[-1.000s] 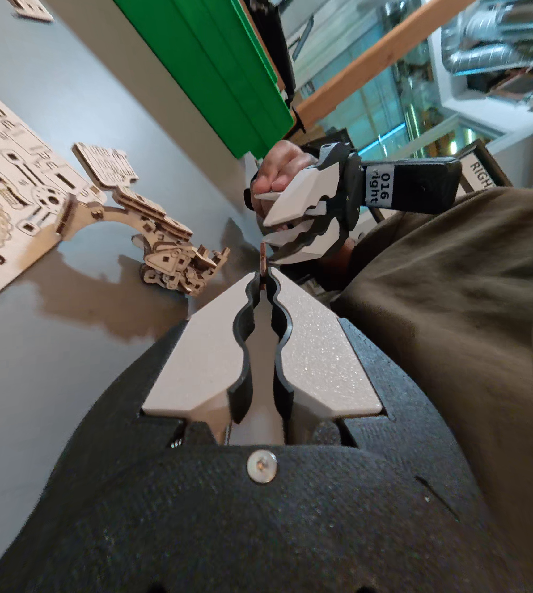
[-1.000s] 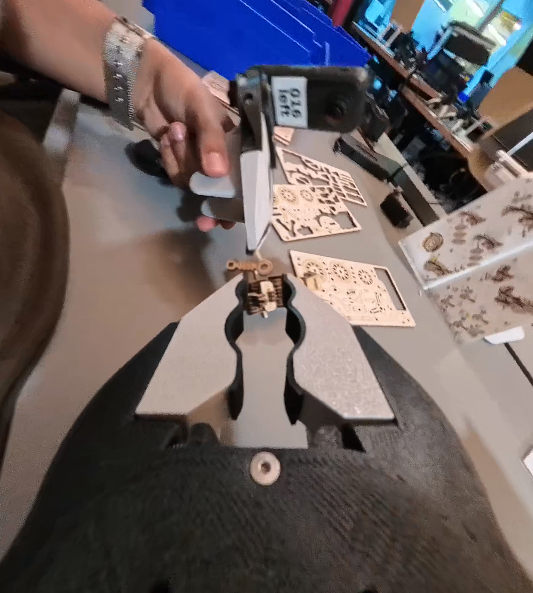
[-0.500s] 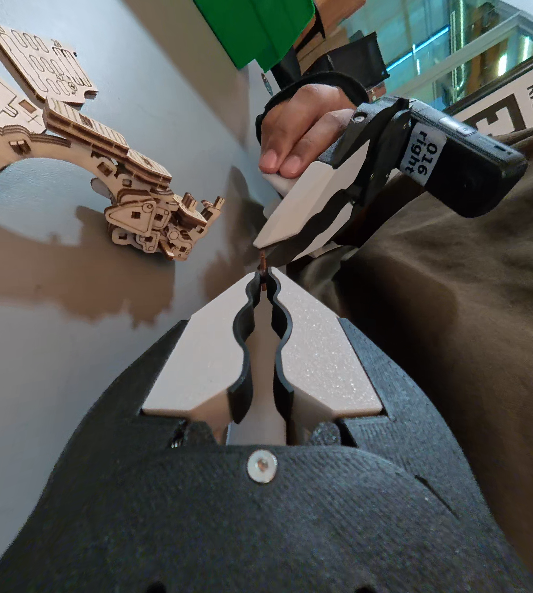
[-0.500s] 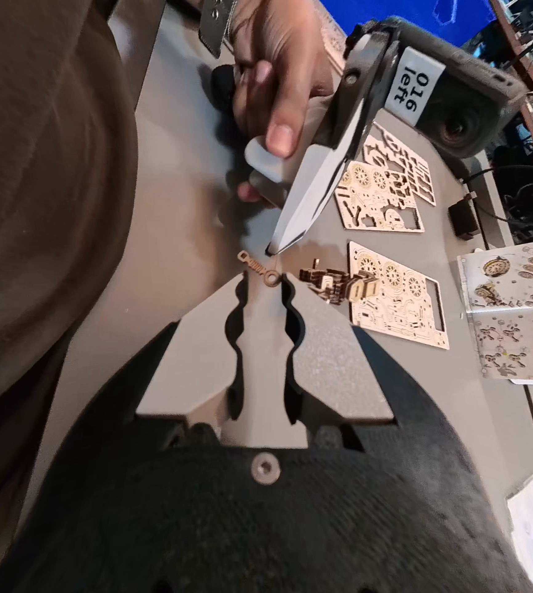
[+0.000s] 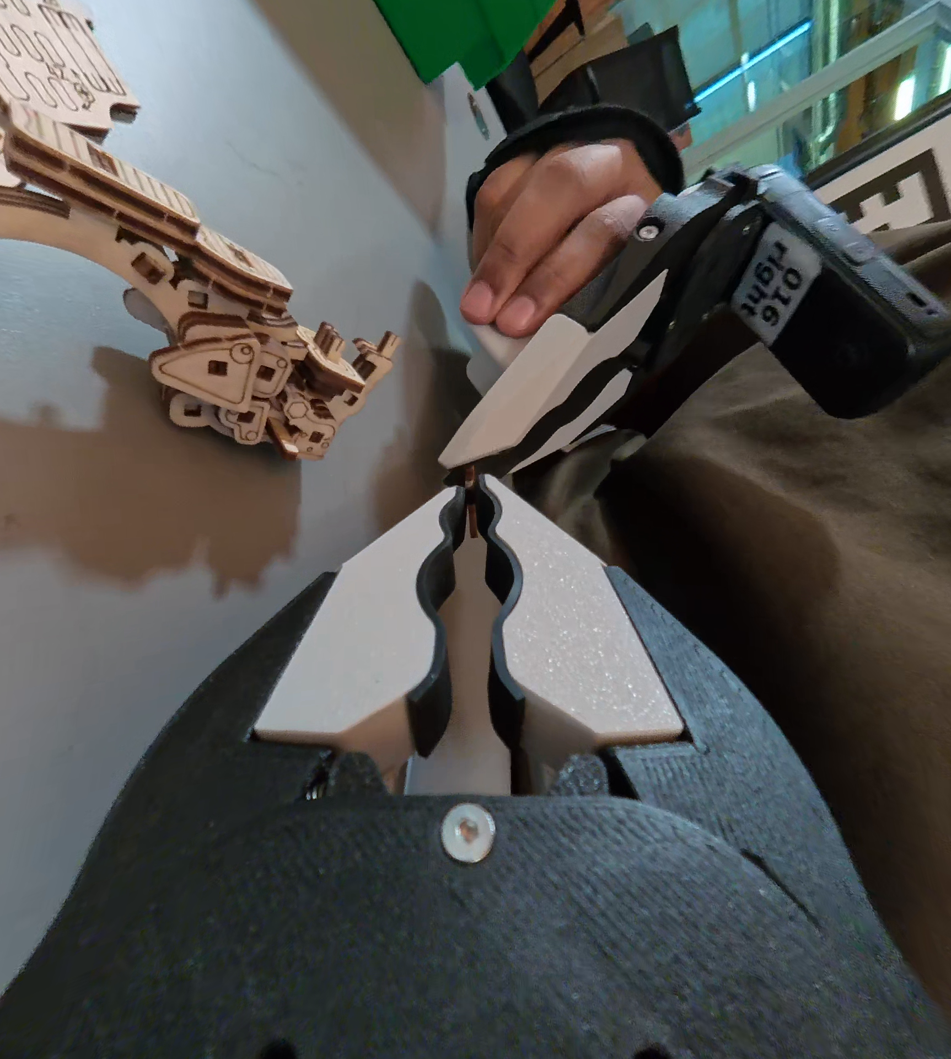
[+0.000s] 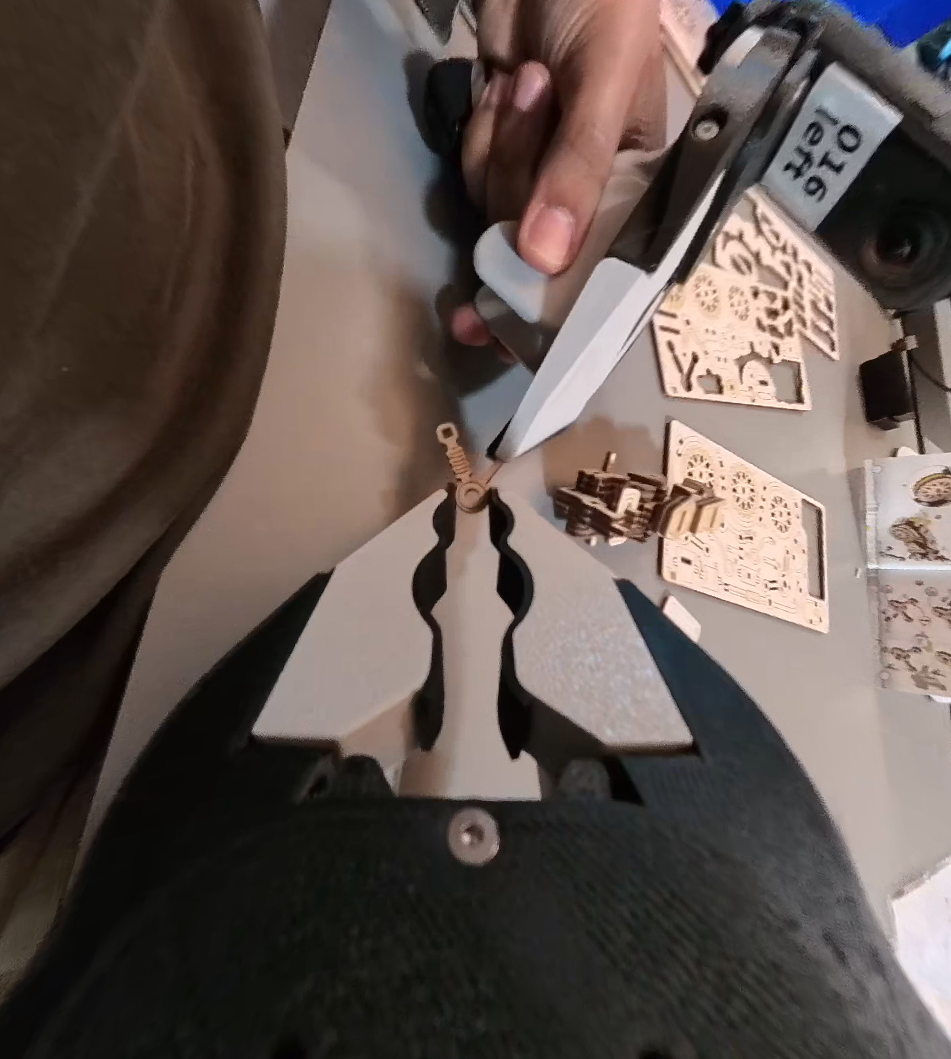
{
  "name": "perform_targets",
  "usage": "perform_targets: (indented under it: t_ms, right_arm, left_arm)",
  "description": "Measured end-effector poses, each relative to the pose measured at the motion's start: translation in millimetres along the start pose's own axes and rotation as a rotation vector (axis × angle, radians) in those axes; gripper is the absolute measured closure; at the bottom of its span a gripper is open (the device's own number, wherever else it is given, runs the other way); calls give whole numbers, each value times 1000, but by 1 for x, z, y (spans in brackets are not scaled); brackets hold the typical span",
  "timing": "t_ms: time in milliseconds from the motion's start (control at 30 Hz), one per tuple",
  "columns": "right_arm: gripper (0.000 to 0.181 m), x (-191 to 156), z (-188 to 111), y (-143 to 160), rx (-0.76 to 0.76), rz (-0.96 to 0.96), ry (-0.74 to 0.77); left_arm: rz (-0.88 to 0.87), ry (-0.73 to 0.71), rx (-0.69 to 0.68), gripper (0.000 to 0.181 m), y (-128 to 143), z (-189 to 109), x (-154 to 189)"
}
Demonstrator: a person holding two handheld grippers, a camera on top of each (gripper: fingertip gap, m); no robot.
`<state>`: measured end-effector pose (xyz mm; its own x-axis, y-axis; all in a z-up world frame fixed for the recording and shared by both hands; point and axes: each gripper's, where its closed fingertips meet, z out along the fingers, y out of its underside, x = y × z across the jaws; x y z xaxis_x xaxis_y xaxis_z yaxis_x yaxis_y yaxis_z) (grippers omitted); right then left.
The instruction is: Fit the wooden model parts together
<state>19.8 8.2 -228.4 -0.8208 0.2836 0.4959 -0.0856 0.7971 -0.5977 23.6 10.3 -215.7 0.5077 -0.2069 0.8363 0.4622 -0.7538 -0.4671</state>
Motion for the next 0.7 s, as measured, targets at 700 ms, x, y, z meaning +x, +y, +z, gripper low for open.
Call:
perform_targets:
  t_ms: [700]
  right_arm:
    - [172, 93, -49, 59, 173, 809, 316]
  left_arm:
    - [54, -777, 269, 123, -76, -34, -52]
